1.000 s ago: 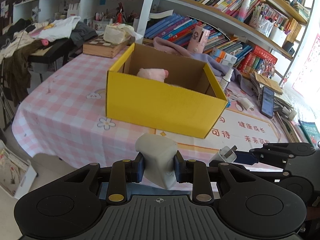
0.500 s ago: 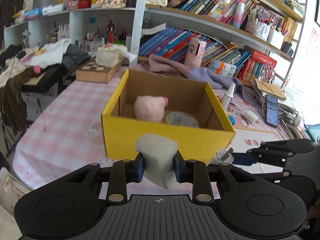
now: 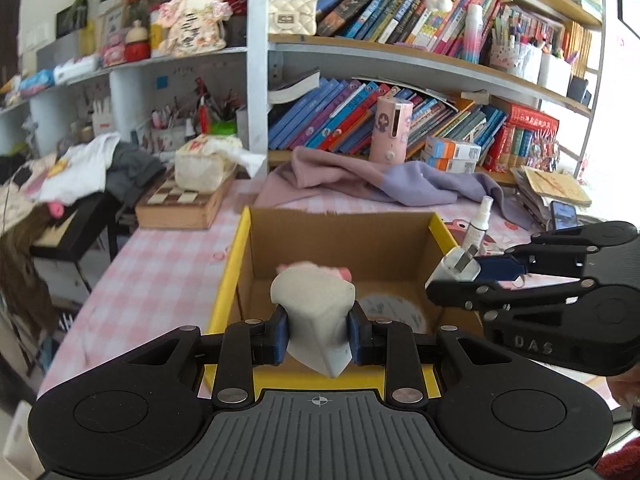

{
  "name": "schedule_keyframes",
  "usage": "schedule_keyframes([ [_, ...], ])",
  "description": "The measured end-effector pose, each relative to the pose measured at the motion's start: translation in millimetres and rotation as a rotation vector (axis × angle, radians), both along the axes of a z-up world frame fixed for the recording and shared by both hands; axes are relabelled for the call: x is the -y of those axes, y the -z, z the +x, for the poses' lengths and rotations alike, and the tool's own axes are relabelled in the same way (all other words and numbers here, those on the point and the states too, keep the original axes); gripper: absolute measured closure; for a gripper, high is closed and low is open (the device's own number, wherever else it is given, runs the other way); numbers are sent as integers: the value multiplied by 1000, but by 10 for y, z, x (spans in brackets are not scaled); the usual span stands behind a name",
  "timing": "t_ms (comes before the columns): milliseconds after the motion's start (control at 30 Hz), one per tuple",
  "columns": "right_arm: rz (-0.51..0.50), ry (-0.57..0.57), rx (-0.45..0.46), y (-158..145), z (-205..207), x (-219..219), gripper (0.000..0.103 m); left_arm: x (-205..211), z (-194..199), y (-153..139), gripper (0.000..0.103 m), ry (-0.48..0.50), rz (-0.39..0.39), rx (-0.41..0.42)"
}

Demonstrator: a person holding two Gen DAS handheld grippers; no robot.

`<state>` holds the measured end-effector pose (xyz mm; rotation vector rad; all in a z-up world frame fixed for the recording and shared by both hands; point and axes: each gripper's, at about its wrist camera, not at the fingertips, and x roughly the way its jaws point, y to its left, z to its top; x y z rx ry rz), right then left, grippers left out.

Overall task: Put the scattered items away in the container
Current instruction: 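Lower both chargers into the yellow box and open both tools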

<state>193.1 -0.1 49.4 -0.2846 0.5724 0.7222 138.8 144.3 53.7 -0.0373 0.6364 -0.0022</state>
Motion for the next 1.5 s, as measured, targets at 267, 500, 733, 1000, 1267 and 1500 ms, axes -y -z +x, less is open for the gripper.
schedule_keyframes([
  [267, -143, -53, -12, 290, 534, -162, 78, 43, 779, 79, 75, 165, 66, -83],
  [500, -314, -122, 68, 492, 911, -424, 78, 75, 1463, 277, 75, 246, 96, -194],
  [733, -504, -235, 54, 771, 1145, -613, 77, 178, 1902, 512, 75, 339, 76, -308],
  [1000, -574, -283, 51, 855, 1266, -681, 77, 234, 2097, 629, 71, 378, 57, -354],
  [1267, -531, -270, 72, 759, 1255, -610, 64, 216, 1992, 559, 50, 365, 55, -327],
  [1500, -431, -226, 77, 529, 1139, -413, 58, 190, 1692, 294, 35, 321, 63, -232],
])
